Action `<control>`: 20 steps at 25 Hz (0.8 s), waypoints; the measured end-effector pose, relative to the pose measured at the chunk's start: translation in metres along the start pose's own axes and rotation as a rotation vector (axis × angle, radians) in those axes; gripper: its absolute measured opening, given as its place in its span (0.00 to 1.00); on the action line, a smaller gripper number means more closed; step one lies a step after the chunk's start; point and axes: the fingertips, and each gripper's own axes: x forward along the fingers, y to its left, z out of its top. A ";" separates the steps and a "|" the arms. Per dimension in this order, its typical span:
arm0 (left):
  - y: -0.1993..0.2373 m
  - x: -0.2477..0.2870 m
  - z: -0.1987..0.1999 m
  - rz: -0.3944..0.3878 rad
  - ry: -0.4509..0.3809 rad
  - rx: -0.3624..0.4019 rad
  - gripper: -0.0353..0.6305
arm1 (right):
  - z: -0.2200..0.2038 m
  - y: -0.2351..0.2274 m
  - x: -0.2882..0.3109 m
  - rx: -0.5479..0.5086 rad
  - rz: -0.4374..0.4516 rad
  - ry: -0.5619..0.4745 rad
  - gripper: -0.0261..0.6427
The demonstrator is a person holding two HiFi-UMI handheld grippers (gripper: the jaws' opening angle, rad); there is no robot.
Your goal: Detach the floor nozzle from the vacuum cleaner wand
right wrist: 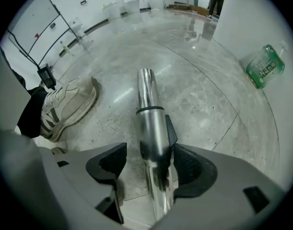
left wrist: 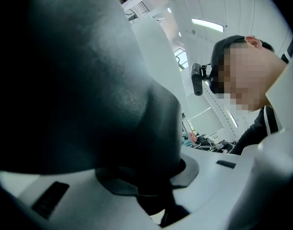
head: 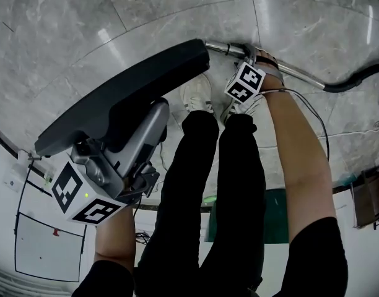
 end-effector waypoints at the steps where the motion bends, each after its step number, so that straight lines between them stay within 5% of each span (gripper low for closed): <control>1: -0.003 0.000 0.002 0.001 -0.003 0.017 0.22 | 0.000 -0.001 -0.003 -0.002 -0.010 -0.009 0.48; 8: -0.030 -0.011 0.015 0.066 -0.061 0.061 0.22 | 0.038 -0.041 -0.114 0.110 -0.204 -0.222 0.43; 9: -0.040 -0.012 0.019 0.083 -0.065 0.090 0.22 | 0.041 -0.052 -0.145 0.150 -0.279 -0.264 0.06; 15: -0.133 -0.029 0.072 0.129 -0.117 0.261 0.22 | 0.054 -0.109 -0.370 0.565 -0.500 -0.539 0.06; 20: -0.237 -0.063 0.130 0.098 -0.212 0.325 0.22 | 0.057 -0.140 -0.598 0.795 -0.699 -0.888 0.06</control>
